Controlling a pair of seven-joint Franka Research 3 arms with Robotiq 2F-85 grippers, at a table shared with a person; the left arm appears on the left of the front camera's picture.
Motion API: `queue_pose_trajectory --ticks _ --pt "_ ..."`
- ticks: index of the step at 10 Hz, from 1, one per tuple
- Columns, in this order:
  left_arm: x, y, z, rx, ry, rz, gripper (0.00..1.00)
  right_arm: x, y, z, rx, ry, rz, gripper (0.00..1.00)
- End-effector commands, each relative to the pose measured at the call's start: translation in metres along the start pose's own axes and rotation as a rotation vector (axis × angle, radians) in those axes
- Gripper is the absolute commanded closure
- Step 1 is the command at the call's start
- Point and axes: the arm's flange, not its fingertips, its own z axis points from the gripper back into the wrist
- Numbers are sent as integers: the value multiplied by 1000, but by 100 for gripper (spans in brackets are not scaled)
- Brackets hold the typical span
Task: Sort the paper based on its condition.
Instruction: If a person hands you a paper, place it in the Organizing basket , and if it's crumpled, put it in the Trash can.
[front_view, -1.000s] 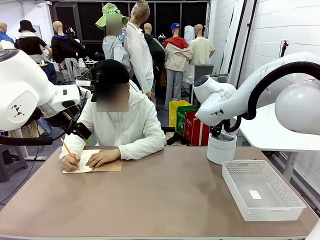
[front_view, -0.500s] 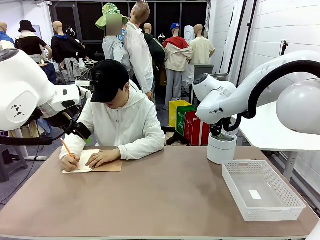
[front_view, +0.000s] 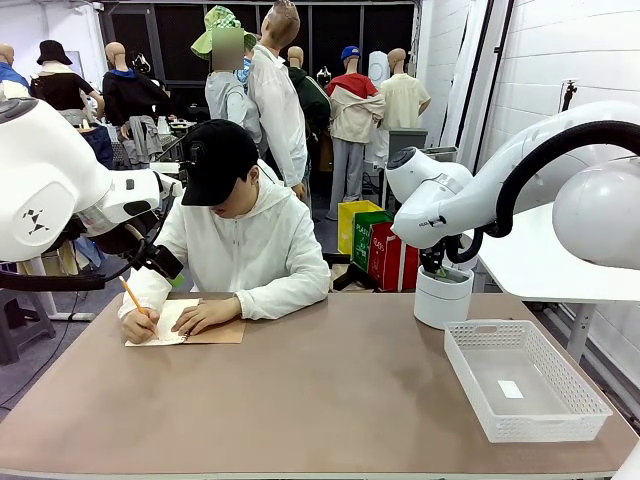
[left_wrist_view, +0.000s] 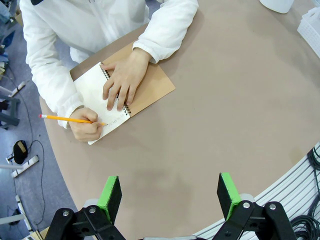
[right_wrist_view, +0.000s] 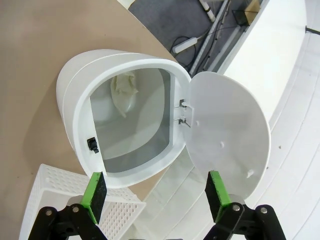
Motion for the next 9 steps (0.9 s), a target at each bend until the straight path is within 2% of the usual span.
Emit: queue_pose_trajectory --ticks 1,7,9 --pt "0 1 0 -4 -6 4 0 0 -2 -1 -9 -10 7 0" --pt "0 1 0 -4 -6 4 0 0 0 0 0 0 0 0" --pt "0 1 0 -4 -6 4 0 -11 1 43 90 -121 -2 0"
